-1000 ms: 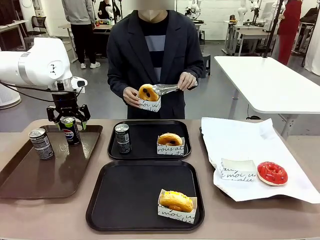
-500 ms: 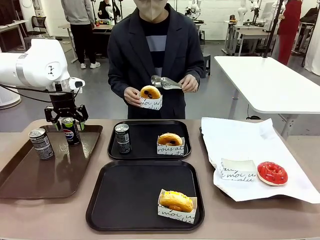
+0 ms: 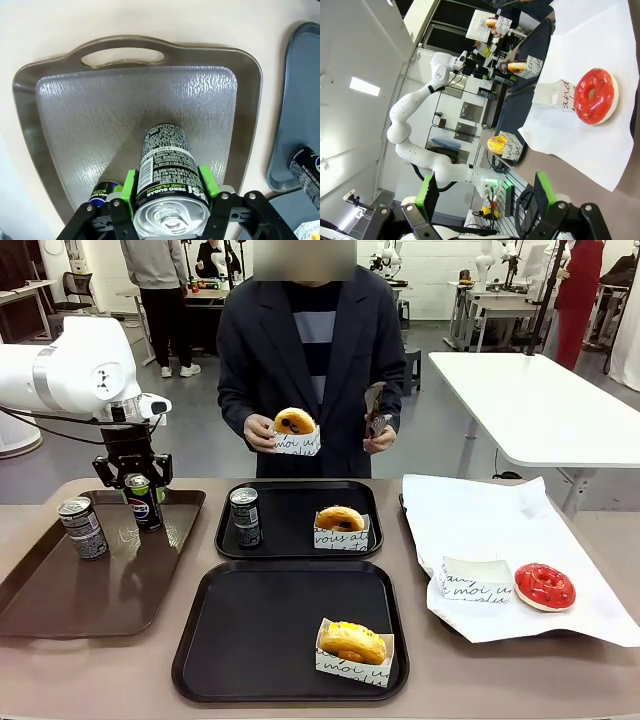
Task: Set up donuts and drinks on trays.
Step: Pick up one Pepsi coke from the Handle tray and place it on the Flat Tray without a Pepsi coke.
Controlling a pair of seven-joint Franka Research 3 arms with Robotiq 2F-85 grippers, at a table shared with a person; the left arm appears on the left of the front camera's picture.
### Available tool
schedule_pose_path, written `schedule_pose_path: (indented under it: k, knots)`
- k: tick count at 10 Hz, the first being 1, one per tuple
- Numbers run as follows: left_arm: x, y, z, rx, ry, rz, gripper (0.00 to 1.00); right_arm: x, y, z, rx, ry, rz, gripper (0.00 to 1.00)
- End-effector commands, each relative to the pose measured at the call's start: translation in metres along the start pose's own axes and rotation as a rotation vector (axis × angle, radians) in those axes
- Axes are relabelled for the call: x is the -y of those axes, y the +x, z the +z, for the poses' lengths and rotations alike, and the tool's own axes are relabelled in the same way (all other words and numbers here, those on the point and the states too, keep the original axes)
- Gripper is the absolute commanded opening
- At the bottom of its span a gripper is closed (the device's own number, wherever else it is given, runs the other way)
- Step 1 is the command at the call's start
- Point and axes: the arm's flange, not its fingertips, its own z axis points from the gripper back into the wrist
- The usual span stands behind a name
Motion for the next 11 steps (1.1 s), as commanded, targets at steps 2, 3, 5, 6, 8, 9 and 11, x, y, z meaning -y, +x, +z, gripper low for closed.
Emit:
schedule_pose_path:
  k: [2,3,5,6,8,9,11]
  knots:
    - [-0.004,-0.014,0.007,0.003,-0.008,-0.026,0.05,-0.001,-0.002,0.000,0.002,0.010,0.014,1.00]
    - [-0.003,-0.029,0.017,0.001,-0.025,-0.055,0.00,-0.001,-0.002,0.000,0.002,0.010,0.014,1.00]
    - [0.015,-0.108,0.051,0.005,-0.003,-0.178,0.00,-0.001,-0.002,0.000,0.002,0.010,0.014,1.00]
    - [0.020,-0.145,0.065,0.038,0.001,-0.161,0.00,-0.001,-0.002,0.000,0.002,0.010,0.014,1.00]
    - [0.024,-0.196,0.078,0.066,-0.009,-0.151,0.00,-0.001,-0.002,0.000,0.002,0.010,0.014,1.00]
    - [0.023,-0.211,0.083,0.087,-0.045,-0.139,0.00,-0.001,-0.002,0.000,0.002,0.010,0.014,1.00]
    - [0.017,-0.227,0.093,0.089,-0.129,-0.099,0.00,-0.001,-0.002,0.000,0.002,0.010,0.014,1.00]
